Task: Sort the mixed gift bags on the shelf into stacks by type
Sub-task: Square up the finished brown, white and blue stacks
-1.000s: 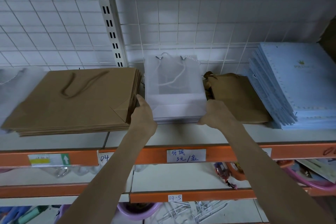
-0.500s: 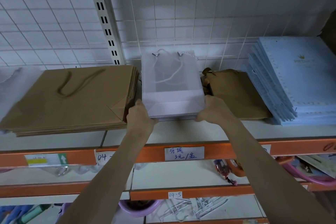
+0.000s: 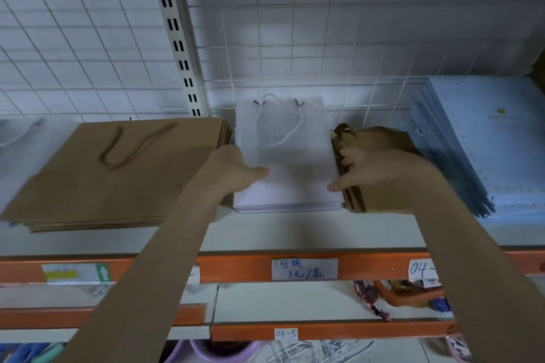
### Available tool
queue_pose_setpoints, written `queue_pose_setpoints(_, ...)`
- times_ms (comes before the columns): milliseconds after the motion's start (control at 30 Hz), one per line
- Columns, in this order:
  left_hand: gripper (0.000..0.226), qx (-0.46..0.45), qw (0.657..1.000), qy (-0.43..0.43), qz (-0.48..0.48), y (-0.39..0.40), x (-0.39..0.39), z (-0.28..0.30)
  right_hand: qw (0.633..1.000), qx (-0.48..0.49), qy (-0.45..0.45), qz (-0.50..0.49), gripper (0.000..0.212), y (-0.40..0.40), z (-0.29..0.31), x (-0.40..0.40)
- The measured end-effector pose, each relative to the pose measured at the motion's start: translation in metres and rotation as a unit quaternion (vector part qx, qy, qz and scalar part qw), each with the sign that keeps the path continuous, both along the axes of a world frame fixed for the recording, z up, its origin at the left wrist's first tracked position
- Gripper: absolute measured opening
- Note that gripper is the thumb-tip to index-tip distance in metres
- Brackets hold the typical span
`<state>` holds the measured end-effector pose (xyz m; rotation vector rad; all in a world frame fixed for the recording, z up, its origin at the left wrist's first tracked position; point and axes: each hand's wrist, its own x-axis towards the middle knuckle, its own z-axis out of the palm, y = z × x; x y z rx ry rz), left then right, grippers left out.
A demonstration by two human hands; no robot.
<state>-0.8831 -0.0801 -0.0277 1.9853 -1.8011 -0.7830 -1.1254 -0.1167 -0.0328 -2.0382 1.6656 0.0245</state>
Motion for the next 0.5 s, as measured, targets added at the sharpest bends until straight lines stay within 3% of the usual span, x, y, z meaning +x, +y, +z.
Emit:
queue_pose_setpoints(67,0.033,-0.006,1.0,-0.013,0.005,-0.018,0.0,0.006,0.995,-0.066,0.079,0.002,0.075,-0.012,0.008,0.003)
queue_pose_setpoints(133,0.034,-0.001,1.0,-0.004,0.015,-0.039,-0.001,0.005,0.995,-0.064,0.072,-0.031,0.068,-0.022,0.014,0.011)
queue_pose_setpoints(233,0.031,0.028,0.998,0.042,0.029,-0.065,0.0,0.0,0.997,-0.043,-0.03,-0.065,0.035,-0.033,0.01,0.023)
queue_pose_setpoints(367,0.07,0.082,0.986,0.131,0.058,-0.085,0.001,-0.016,0.982,0.025,-0.158,-0.103,0.017,-0.046,-0.004,0.032)
queue_pose_setpoints(433,0.071,0.078,0.981,0.16,0.073,-0.092,0.002,-0.026,0.97,0.042,-0.214,-0.104,0.039,-0.055,-0.013,0.031)
queue_pose_setpoints(500,0.064,0.074,0.974,0.192,0.091,-0.096,0.002,-0.029,0.958,0.065,-0.257,-0.105,0.044,-0.056,-0.014,0.031)
